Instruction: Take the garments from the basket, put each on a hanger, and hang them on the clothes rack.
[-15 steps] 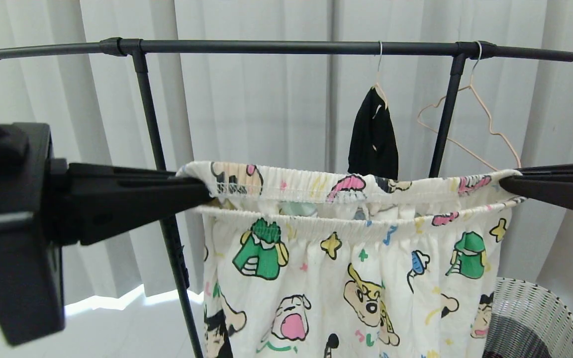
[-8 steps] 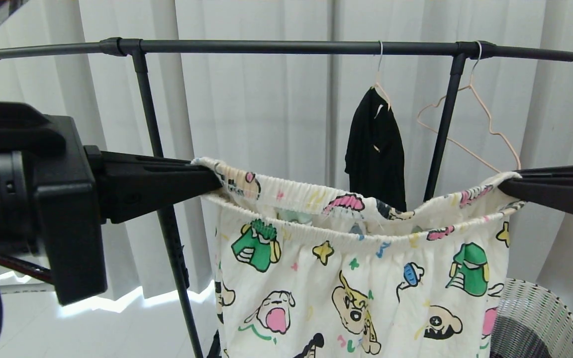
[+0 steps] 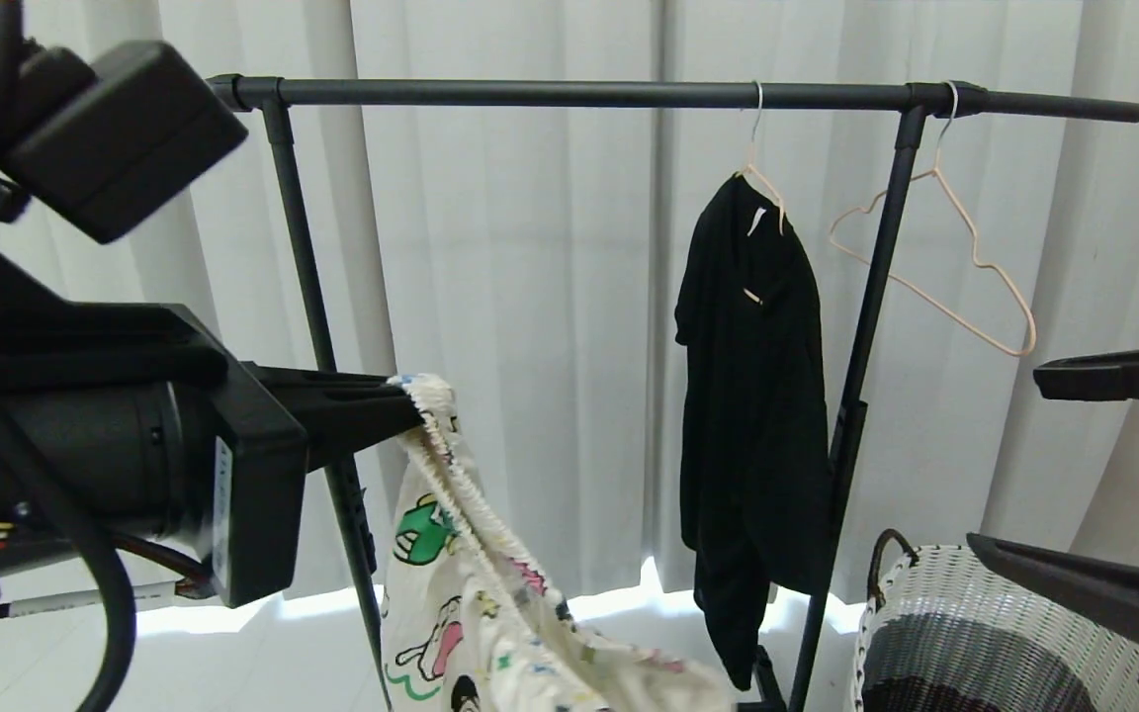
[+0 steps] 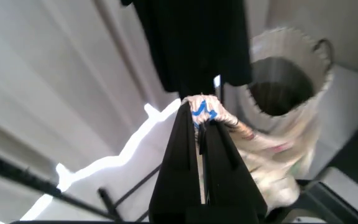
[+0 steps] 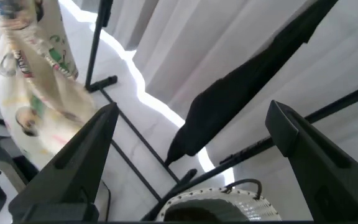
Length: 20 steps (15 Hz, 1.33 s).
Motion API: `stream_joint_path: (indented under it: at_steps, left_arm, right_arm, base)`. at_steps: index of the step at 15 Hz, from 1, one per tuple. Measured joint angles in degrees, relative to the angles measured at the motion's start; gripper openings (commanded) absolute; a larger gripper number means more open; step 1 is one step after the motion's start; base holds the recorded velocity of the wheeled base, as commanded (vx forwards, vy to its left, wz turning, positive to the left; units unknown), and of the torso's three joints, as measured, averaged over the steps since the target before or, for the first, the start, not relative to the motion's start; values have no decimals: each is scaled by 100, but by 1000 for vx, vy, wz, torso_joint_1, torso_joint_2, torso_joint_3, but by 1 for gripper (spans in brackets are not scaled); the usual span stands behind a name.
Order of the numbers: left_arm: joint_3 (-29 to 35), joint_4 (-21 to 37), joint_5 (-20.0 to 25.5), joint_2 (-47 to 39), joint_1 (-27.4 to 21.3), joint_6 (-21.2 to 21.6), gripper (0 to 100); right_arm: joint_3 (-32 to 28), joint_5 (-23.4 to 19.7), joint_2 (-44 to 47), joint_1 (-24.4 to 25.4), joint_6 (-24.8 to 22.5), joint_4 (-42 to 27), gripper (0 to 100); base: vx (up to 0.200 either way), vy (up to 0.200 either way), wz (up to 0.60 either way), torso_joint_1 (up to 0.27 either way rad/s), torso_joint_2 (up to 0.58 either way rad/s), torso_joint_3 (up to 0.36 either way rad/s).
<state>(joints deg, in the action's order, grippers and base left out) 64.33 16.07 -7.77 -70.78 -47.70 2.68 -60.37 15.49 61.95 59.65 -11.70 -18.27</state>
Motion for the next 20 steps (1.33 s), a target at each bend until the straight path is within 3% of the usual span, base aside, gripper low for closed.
stream_joint_path:
  at_steps: [3,5,7,10,12,14,20]
  left_arm:
    - [-286,7,-307,-9,189,2,0]
    - [-356,18,-327,17,453,29,0]
    - [-419,27,-327,35,931,68,0]
    - [-667,29,-318,90,1666,508,0]
    - [-769,13,-321,110,1907,610,0]
    - [-808,11,-321,124,1987,612,0]
    - [-805,11,-452,140,2130,724,0]
  right_arm:
    - [89,16,-243,-293,289,5,100]
    - [127,78,-338,-992,356,-116,100]
    - [168,216,-380,-2406,133,-435,100]
    - [345,235,-394,-4452,-236,-668,100]
    - [675,245,-368,-5263,-362,-258,100]
    - [1013,243,-349,-5541,-402,174,100]
    - [1267,251,-413,-5641,-655,352,100]
  base:
    - [0,0,0,0,0,0]
    - [0,0,0,0,0,0]
    - [0,0,0,0,0,0]
    - [0,0,0,0,0,0]
    - [0,0,0,0,0,0]
    - [0,0,0,0,0,0]
    - [0,0,0,0,0,0]
